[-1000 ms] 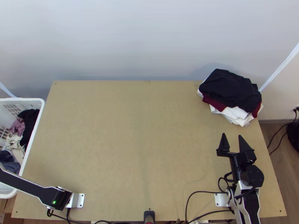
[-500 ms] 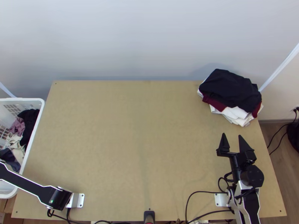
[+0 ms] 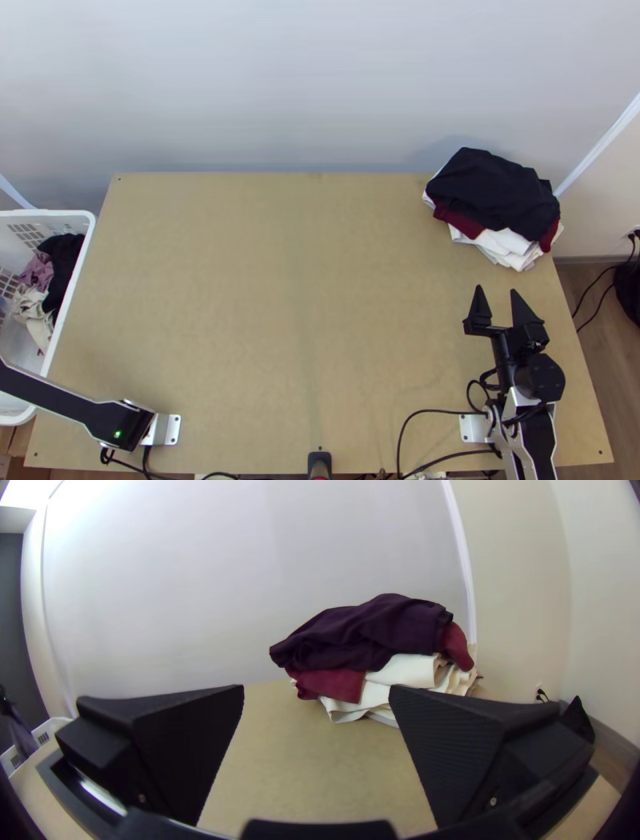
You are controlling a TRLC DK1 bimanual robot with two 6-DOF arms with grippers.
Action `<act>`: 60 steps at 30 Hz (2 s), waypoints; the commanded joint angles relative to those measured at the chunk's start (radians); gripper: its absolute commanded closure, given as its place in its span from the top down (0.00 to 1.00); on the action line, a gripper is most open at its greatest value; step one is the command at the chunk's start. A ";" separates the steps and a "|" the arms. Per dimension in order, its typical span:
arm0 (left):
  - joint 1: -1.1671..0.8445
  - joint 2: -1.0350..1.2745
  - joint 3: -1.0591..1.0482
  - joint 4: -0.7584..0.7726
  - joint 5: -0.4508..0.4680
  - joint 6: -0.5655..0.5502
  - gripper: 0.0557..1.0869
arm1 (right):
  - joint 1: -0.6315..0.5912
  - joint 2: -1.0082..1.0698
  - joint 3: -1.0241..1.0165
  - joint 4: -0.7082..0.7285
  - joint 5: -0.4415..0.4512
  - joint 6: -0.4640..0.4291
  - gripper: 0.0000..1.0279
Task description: Fold the t-shirt
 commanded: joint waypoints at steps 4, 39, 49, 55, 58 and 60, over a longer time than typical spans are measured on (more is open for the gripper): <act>-0.046 -0.239 0.010 0.022 0.012 -0.069 0.04 | -0.003 -0.003 -0.006 -0.018 0.001 0.011 0.96; -1.781 -1.137 -0.727 -0.080 -0.582 -0.035 0.03 | -0.003 -0.003 -0.006 -0.018 0.001 0.011 0.96; -2.150 -1.110 -0.734 0.051 -0.554 -0.364 0.03 | -0.003 -0.003 -0.006 -0.018 0.001 0.011 0.96; -2.052 -1.075 -0.942 0.098 -0.467 -0.428 0.04 | -0.003 -0.003 -0.006 -0.018 0.001 0.011 0.96; -1.936 -1.060 -1.106 0.137 -0.324 -0.445 0.04 | -0.003 -0.003 -0.006 -0.018 0.001 0.011 0.96; -1.848 -1.040 -1.203 0.173 -0.235 -0.445 0.04 | -0.003 -0.003 -0.006 -0.018 0.001 0.011 0.96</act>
